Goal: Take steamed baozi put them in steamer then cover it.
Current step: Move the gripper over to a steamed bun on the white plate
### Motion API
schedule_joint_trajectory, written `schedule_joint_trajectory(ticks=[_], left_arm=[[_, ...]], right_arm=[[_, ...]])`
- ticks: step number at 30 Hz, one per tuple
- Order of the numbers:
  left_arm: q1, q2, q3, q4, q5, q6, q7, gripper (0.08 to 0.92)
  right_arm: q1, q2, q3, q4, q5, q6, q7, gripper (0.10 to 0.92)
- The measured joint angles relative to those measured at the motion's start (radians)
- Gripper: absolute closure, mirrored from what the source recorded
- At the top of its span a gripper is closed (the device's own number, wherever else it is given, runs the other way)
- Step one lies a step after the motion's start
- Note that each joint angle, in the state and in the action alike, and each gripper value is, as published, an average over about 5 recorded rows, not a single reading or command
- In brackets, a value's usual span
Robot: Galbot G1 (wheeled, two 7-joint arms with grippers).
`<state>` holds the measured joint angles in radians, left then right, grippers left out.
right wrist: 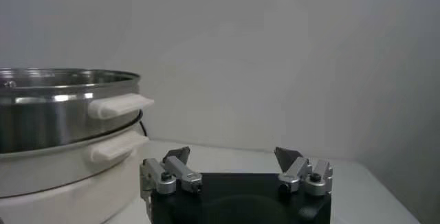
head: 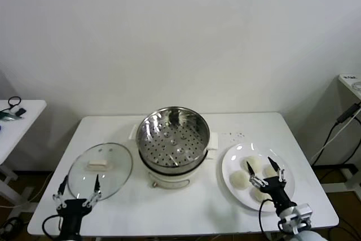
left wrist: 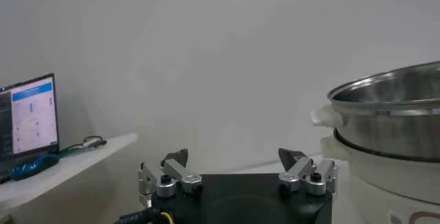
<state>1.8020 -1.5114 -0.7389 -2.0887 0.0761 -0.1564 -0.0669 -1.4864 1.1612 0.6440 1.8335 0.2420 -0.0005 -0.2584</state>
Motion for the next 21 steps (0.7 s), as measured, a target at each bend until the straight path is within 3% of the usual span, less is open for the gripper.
schedule_joint_trajectory(ticks=[7,21], left_arm=[[0.002,0.005,0.007,0.000,0.005,-0.003,0.000,0.177],[0.002,0.008,0.019,0.021,0.002,-0.017,-0.005,0.177]], right_arm=[[0.099,-0.167,-0.051,-0.046,-0.037,-0.088,-0.128,0.203],[0.511,-0.597,-0.409,-0.202,-0.104,-0.184,-0.545,0.203]])
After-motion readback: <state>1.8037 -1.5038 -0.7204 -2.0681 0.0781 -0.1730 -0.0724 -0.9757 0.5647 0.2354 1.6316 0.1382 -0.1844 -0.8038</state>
